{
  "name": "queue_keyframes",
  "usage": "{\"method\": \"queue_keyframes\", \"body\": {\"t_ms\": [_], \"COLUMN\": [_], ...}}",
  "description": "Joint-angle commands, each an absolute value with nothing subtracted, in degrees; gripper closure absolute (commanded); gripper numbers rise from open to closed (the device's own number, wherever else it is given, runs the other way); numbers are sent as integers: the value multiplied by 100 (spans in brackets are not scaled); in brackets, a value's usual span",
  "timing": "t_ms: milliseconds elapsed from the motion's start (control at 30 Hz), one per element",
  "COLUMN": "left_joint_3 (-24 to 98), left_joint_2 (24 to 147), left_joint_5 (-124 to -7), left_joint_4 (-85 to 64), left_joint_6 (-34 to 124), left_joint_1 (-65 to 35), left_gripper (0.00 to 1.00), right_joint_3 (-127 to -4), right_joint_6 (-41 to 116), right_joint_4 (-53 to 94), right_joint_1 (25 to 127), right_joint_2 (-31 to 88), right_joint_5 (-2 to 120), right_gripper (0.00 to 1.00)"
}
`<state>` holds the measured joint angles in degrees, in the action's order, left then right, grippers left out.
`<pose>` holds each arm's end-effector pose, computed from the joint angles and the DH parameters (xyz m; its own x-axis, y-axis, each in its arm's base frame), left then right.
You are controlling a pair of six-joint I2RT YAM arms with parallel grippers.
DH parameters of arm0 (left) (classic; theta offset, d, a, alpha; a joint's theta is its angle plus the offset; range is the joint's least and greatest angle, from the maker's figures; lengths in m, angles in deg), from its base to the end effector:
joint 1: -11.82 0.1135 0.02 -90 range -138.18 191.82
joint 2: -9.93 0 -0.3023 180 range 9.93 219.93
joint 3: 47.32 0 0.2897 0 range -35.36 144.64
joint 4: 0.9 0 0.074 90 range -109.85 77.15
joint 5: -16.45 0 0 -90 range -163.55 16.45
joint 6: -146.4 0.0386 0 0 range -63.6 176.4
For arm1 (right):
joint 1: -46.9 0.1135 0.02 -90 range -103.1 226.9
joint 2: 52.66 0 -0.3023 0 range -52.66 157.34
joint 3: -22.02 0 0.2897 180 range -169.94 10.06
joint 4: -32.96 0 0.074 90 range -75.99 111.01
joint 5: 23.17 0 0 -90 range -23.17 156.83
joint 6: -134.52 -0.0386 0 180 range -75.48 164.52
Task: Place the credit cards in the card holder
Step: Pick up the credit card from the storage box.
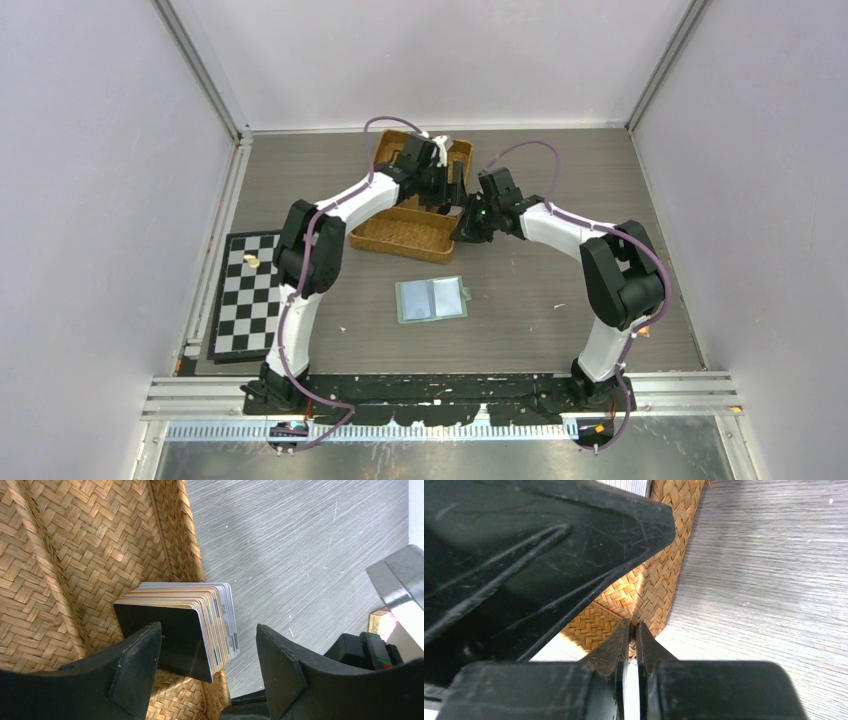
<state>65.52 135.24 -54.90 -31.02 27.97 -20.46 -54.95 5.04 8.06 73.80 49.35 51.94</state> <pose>0.4660 -0.3090 0.2228 -0.8388 -0.0037 -0.5444 0.3476 0.7659 -0.5408 0.3674 0.1975 0.2014 -0.8986 0.2331 -0.3717 -0.0173 0.8276 0.5610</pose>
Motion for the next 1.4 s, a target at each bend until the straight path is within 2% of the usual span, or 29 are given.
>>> {"method": "queue_keyframes", "body": {"t_ms": [0,300,800,1300,1367], "left_joint_3": [6471,6394,6403,6323,6333], "left_joint_2": [13079,12986,13042,12648,12603], "left_joint_5": [-4991,-4923,-5124,-6269,-6539], "left_joint_4": [-2709,-2651,-2916,-3416,-3576], "left_joint_6": [2575,2546,2641,3224,3315], "left_joint_1": [-2154,-2156,-2148,-2146,-2148], "left_gripper": [30,34,74,100,100], "right_joint_3": [-5401,-5392,-5366,-5348,-5356], "right_joint_6": [480,462,453,454,465], "right_joint_4": [833,844,844,853,845], "right_joint_1": [7457,7455,7458,7454,7458], "right_joint_2": [5020,5017,4975,4927,4929], "right_joint_5": [5101,5101,5126,5197,5226], "right_gripper": [99,100,100,99,100]}}
